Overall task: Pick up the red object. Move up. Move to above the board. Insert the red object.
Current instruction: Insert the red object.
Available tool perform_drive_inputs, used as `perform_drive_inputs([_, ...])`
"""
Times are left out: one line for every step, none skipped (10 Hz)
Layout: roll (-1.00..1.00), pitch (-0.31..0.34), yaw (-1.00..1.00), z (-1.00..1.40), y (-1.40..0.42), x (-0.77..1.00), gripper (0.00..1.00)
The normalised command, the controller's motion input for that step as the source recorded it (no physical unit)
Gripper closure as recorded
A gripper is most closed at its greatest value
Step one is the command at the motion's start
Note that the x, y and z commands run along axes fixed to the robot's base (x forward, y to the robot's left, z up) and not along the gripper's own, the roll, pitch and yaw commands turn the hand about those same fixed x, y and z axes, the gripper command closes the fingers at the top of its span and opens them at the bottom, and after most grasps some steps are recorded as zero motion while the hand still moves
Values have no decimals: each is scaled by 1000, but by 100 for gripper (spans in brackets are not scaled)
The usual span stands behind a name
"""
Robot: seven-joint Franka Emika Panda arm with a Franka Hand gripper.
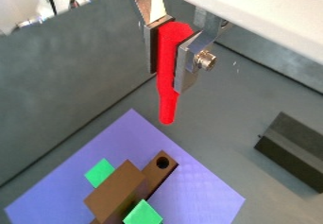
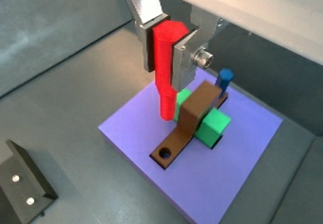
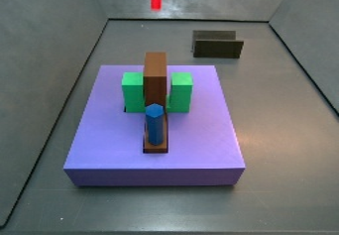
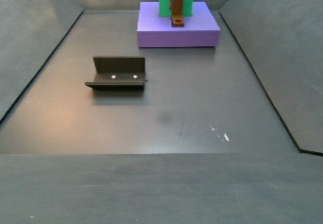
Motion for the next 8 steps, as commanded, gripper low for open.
perform_drive_inputs([161,-107,71,-677,91,-46,100])
perform_drive_inputs([203,-89,69,-634,69,-11,100])
perform_drive_inputs([216,-93,80,-617,0,0,100])
perform_drive_inputs([193,-90,29,-506,-23,0,100])
perform_drive_inputs([67,-9,0,-306,0,0,100])
perform_drive_inputs([0,0,0,-46,0,0,100])
perform_drive_inputs([-67,-46,0,-214,0,0,100])
perform_drive_inputs([-40,-80,0,-317,0,0,100])
